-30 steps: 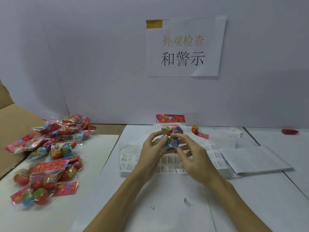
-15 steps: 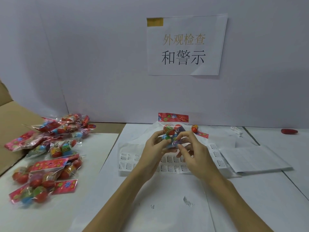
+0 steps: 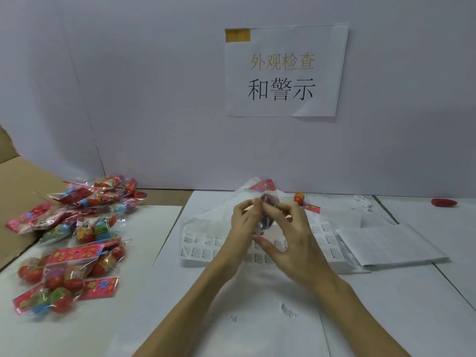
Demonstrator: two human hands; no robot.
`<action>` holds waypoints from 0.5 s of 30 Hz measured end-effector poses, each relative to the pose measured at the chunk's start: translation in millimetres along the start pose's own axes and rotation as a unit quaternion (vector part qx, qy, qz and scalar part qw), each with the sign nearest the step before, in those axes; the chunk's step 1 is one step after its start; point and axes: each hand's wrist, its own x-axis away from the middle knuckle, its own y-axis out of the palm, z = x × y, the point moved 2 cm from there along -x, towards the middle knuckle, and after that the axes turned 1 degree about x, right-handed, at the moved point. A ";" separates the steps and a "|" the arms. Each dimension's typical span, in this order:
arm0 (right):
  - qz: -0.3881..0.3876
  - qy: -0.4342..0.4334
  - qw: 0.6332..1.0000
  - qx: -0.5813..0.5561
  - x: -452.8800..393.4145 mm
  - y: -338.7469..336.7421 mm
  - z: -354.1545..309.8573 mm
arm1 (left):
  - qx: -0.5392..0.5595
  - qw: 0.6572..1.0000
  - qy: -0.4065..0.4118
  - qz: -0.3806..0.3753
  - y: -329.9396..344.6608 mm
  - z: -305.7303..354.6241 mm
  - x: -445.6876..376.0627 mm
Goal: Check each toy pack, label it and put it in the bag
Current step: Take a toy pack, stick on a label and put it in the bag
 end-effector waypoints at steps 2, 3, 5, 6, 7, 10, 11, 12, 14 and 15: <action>-0.021 -0.020 1.000 -0.003 0.9 2.5 -4.0 | 0.052 0.999 -0.011 -0.007 -0.5 2.1 -2.4; -0.030 -0.014 0.999 -0.023 0.6 2.9 -5.3 | 0.076 0.997 -0.015 0.003 -3.4 2.9 -4.2; -0.027 0.022 0.995 -0.090 -2.0 1.4 -4.7 | 0.119 0.992 -0.031 0.042 -12.3 3.4 -7.8; -0.016 0.046 0.992 -0.118 -3.4 -0.1 -3.0 | 0.134 0.988 -0.035 0.065 -17.5 1.8 -9.1; -0.002 0.068 0.988 -0.135 -4.3 -1.9 -0.3 | 0.142 0.986 -0.034 0.085 -22.3 -0.5 -10.7; 0.024 0.136 0.988 -0.062 -4.7 -10.5 16.5 | 0.131 0.983 -0.032 0.121 -30.1 -5.2 -12.8; 0.007 0.160 0.987 0.011 -4.1 -14.1 24.4 | 0.119 0.984 -0.030 0.129 -31.2 -5.3 -12.6; -0.029 0.179 0.979 0.094 -2.6 -17.5 32.7 | 0.098 0.986 -0.024 0.136 -30.8 -4.9 -12.5; -0.109 0.204 0.954 0.193 0.1 -21.0 45.1 | 0.013 0.989 -0.013 0.148 -30.0 -7.1 -12.6; -0.131 0.210 0.949 0.194 1.0 -22.4 48.3 | -0.038 0.988 -0.011 0.152 -29.0 -8.5 -12.8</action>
